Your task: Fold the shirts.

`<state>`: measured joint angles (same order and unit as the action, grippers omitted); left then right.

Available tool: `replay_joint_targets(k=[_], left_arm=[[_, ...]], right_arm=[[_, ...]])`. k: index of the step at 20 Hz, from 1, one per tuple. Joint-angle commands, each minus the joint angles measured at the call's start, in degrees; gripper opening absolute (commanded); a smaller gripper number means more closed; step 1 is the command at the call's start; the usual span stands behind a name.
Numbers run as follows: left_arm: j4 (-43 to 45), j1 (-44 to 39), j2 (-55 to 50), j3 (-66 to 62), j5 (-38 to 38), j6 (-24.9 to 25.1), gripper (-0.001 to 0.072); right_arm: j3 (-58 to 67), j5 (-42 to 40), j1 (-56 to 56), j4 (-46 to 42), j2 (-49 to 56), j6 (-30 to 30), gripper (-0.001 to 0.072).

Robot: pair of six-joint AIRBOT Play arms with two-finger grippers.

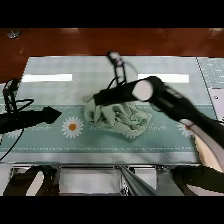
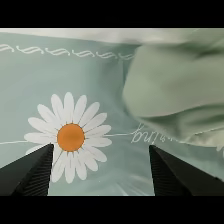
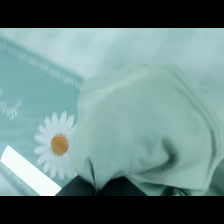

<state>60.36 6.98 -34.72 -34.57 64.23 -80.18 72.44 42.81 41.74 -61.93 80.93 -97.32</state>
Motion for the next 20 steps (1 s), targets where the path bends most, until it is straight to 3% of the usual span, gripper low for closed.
replay_joint_targets(k=[1,3,6,10,13,16,20], left_arm=[[-1.8,0.0,-3.7,0.0,-1.0,0.0,0.0705],[-4.4,0.0,-4.9,0.0,-0.5,0.0,0.0705],[-7.5,0.0,-5.2,-0.1,3.0,0.0,0.0705],[-15.9,-3.3,-5.5,-0.1,9.3,5.0,0.0705],[-15.7,-12.8,-8.9,-0.1,-1.1,5.6,0.0705],[-14.9,-23.0,-17.4,-2.7,-13.8,4.5,0.0705],[-14.9,-27.7,-30.5,-12.2,-15.9,4.5,0.0703]], right_arm=[[-0.1,-1.6,3.2,13.4,9.0,4.7,0.0642],[4.6,6.9,-0.8,15.1,8.0,11.1,0.0618],[10.4,20.1,-14.7,9.3,0.6,10.8,0.0617],[4.4,27.1,-36.4,-6.0,-13.8,8.2,0.0617],[-12.7,25.9,-49.3,-5.3,-22.7,8.0,0.0617],[-30.2,24.2,-52.6,-1.0,-28.3,10.0,0.0617],[-44.3,23.8,-52.6,5.2,-30.0,13.3,0.0617]])
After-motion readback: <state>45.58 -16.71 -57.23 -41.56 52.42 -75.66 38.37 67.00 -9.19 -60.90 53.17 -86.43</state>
